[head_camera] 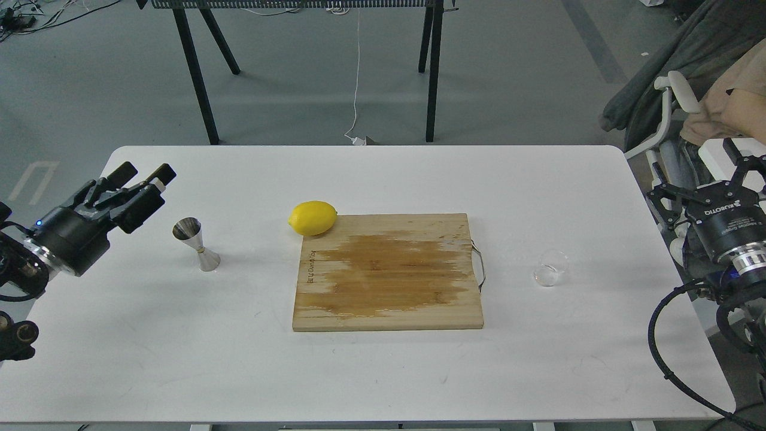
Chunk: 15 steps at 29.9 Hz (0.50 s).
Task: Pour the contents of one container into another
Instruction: 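Reach the left gripper to the steel jigger and close around it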
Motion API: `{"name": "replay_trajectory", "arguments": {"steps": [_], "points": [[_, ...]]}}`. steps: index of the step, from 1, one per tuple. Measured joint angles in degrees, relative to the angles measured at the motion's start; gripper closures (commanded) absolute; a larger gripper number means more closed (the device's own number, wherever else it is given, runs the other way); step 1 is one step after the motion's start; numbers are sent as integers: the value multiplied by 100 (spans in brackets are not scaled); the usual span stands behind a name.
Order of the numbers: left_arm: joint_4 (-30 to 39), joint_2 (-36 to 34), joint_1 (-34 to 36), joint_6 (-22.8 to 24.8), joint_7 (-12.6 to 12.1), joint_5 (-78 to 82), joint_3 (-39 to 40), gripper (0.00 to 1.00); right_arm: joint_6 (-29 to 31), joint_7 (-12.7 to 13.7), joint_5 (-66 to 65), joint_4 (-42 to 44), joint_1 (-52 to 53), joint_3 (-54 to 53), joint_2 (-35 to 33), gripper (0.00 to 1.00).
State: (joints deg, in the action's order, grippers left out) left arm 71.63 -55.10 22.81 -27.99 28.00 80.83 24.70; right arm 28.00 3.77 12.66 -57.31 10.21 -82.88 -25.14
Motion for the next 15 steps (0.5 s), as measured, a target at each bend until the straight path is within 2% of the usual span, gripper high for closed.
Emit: {"name": "replay_trajectory", "arguments": {"steps": [11,15], "points": [[-1260,593,-146,-2,-1,734,5,1,0,-3,4,0,-54,-3,0,1],[-1412,689,-362,-2,-1,771,0,1,0,-7,7,0,-76,-7,0,1]]}}
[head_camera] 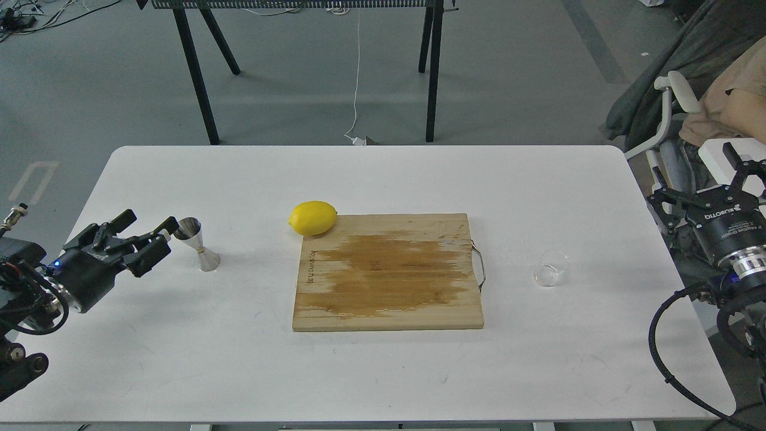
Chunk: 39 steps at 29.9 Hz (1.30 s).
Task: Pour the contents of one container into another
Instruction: 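Reach the left gripper to the steel jigger and close around it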
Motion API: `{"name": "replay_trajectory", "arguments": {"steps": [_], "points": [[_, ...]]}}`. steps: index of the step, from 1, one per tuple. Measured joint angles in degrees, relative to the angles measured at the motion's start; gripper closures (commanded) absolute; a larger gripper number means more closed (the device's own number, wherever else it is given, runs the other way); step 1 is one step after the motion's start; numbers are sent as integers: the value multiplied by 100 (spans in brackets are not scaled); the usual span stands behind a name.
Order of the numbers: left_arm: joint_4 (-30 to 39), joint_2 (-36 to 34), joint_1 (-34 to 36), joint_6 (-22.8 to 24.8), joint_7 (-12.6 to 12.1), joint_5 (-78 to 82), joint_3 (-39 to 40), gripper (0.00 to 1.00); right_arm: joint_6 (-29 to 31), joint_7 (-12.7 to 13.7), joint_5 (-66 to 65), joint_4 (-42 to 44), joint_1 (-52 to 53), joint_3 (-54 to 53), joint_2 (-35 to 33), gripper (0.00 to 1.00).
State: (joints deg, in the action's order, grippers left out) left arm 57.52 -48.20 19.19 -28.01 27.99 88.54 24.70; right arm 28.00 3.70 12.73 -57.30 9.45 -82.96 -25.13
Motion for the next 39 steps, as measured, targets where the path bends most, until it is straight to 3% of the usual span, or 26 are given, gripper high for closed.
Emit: {"name": "replay_trajectory", "arguments": {"steps": [7,22,39], "points": [[-240,311,-201,0,0,6,-1,1,0,0,1,-7,-4,-7,0,1],[-1444,1178,-189,0,0,-4,-61,2,0,7,1,-9,5,-63,-49,1],[-1886,1701,96,0,1,9,-78,2,0,5,1,-9,1,-61,-53,1]]}}
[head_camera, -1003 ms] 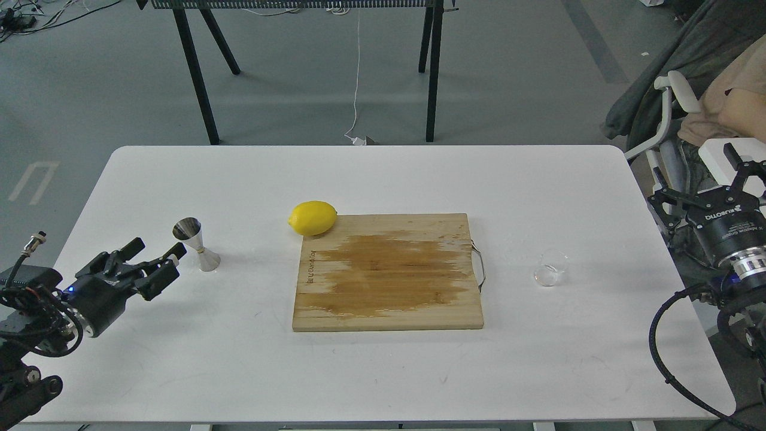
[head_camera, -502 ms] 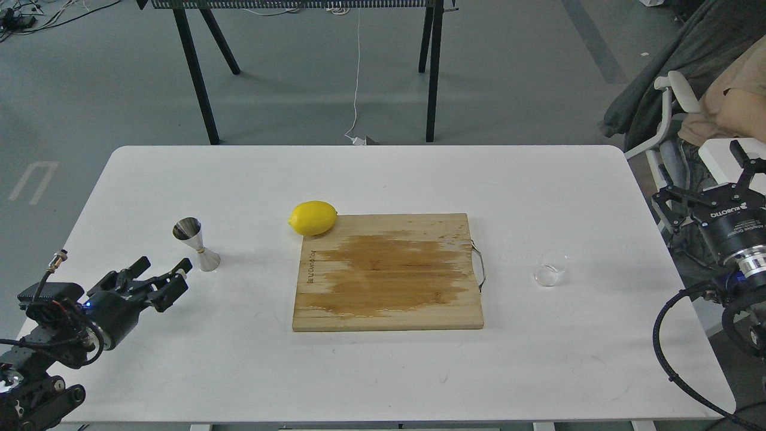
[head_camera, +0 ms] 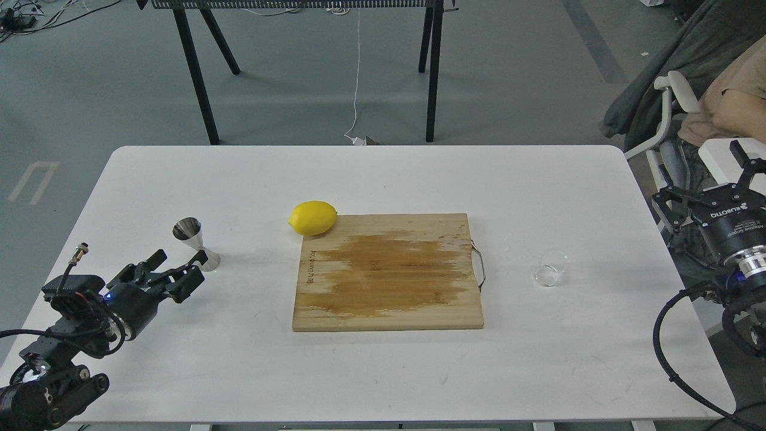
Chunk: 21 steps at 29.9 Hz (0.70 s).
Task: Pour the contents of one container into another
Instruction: 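Reach the left gripper to the steel jigger and close around it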
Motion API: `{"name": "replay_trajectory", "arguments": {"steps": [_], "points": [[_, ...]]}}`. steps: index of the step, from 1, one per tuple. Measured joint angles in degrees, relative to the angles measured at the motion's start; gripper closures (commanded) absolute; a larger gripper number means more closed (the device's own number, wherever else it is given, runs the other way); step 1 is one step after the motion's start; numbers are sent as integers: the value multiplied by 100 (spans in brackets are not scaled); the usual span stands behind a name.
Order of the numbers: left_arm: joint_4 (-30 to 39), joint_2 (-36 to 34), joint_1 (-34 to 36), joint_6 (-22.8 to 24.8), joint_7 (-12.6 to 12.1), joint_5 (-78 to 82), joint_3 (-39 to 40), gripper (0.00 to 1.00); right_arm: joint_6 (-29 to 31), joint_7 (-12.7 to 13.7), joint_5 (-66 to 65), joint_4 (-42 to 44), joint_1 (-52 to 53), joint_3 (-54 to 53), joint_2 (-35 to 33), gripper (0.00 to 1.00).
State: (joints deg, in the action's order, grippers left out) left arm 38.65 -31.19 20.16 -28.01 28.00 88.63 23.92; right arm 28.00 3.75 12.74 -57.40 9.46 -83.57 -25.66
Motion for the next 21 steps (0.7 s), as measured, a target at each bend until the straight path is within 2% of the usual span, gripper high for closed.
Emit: {"name": "replay_trajectory", "arguments": {"steps": [9,21], "points": [[-67,188,177,1,0,5,-11,2,0,1,0,0,2,0,0,1],[-776,663,511,1,0,-12,-344,3,0,2,0,0,2,-36,-10,1]]}}
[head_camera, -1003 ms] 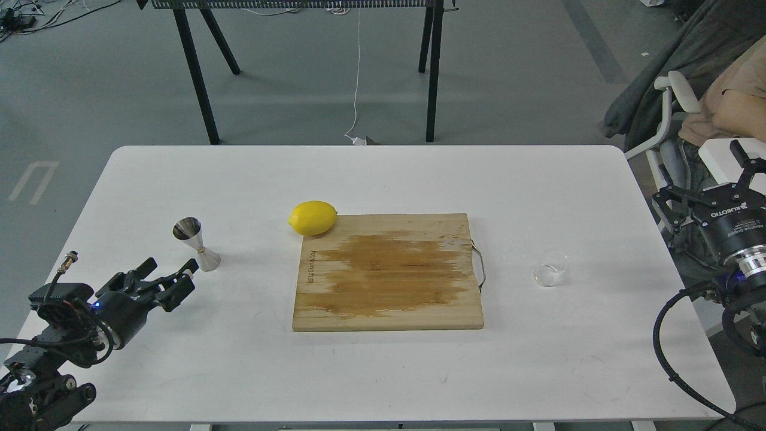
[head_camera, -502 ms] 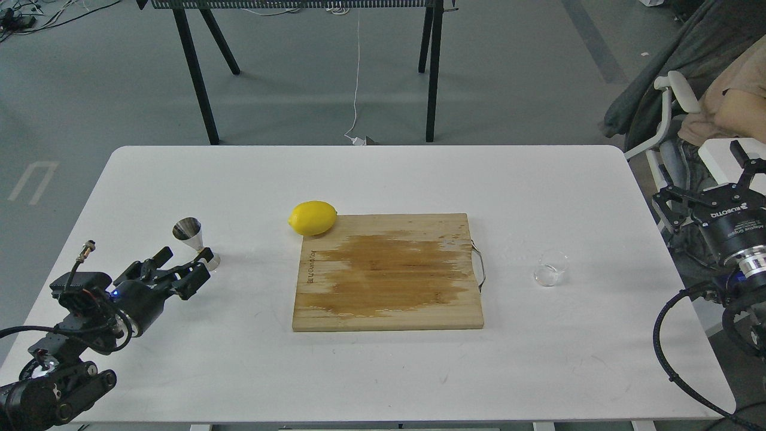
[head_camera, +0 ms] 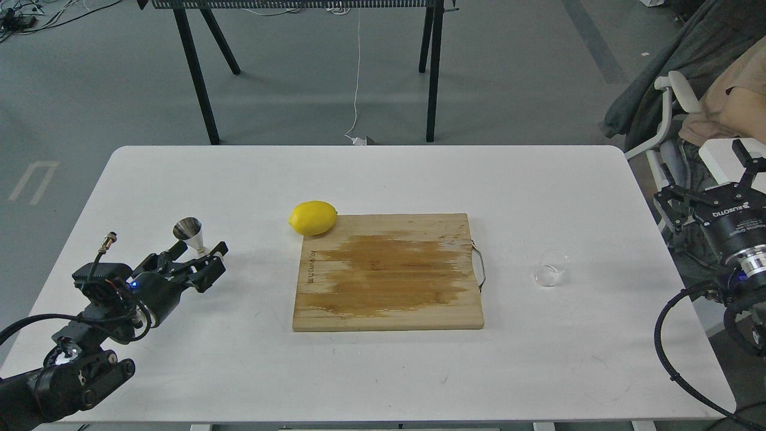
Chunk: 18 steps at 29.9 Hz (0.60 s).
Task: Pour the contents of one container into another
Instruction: 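Reach the left gripper to the steel jigger and close around it, then lift the jigger with the left gripper and carry it over the board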
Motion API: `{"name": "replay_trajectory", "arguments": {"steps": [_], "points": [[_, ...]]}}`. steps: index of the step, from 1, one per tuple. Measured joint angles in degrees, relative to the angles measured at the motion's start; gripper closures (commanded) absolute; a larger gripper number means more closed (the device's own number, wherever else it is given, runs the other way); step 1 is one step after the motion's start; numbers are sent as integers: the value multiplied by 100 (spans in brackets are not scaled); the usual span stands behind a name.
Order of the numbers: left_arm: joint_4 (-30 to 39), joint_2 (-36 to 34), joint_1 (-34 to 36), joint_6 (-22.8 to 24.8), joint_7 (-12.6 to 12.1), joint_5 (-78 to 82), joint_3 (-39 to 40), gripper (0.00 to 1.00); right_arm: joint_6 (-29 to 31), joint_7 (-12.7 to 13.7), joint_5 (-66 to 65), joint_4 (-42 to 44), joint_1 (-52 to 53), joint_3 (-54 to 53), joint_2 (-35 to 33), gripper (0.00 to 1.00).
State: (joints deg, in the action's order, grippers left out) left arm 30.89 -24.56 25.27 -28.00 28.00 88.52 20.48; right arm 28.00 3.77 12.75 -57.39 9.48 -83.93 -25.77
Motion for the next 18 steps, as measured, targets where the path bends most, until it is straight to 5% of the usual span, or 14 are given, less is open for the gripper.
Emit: {"name": "replay_trajectory", "arguments": {"steps": [11,18], "points": [[-610,399,253,0,0,-2,-18,14,0,0,0,0,-8,-3,-7,1],[-890,511,310,0,0,8,-79,40,0,1,0,0,-8,-17,-7,1]]}}
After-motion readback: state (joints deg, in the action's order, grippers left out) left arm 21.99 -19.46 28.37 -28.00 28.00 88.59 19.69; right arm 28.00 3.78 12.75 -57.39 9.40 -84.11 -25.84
